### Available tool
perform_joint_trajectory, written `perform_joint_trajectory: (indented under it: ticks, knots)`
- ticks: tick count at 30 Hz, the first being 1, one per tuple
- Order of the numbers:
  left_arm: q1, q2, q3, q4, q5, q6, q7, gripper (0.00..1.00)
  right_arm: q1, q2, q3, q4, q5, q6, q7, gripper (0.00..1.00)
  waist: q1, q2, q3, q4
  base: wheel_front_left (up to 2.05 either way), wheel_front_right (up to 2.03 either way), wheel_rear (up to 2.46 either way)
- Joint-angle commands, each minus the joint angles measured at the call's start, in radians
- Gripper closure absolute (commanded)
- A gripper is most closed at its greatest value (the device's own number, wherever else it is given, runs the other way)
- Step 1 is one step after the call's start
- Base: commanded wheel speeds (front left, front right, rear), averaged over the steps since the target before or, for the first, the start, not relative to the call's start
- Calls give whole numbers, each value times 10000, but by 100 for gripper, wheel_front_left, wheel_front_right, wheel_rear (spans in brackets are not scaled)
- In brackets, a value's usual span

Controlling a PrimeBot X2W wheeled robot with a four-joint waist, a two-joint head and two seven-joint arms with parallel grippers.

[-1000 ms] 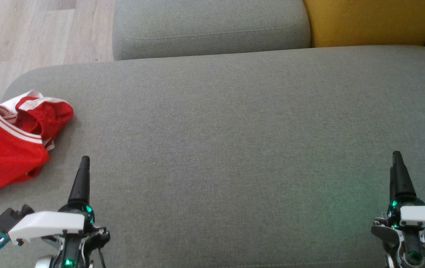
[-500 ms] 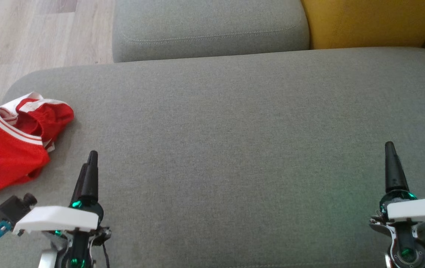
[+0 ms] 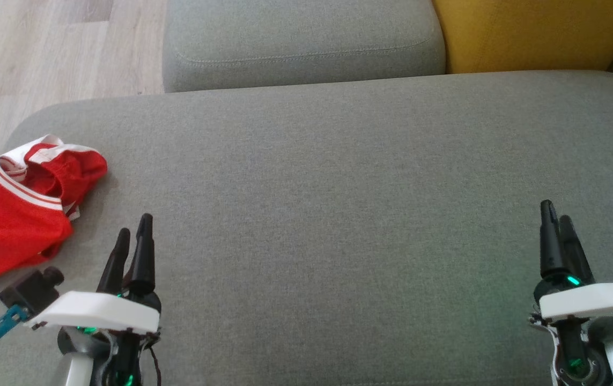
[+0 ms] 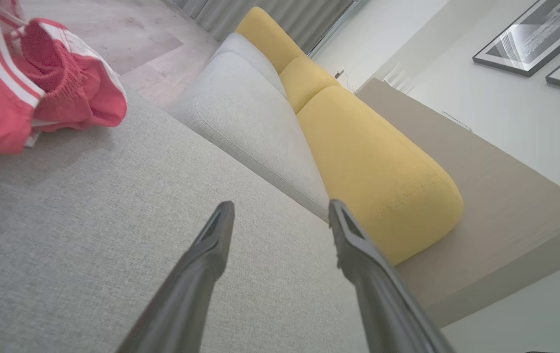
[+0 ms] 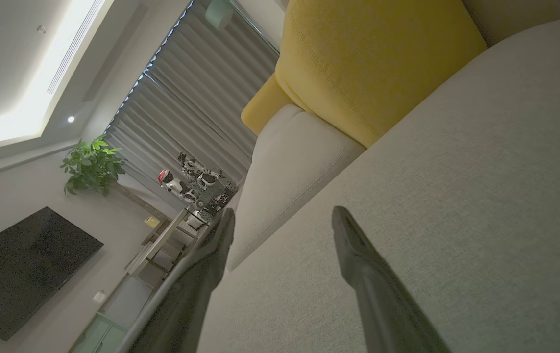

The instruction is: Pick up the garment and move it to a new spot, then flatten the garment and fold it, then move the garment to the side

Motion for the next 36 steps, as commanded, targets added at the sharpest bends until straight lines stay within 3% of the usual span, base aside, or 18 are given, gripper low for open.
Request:
perform_joint_trajectory:
  ticks: [1, 36]
  knots:
    - [-417, 220, 70, -462, 375, 50, -147, 0, -281, -230, 169, -446, -372, -4, -113, 0, 0, 0, -7, 0, 0, 0, 0]
    - [22, 610, -720, -363, 4815, 814, -1199, 0, 138, -167, 619, -711, -5136, -6, -613, 0, 0, 0, -104, -61, 0, 0, 0]
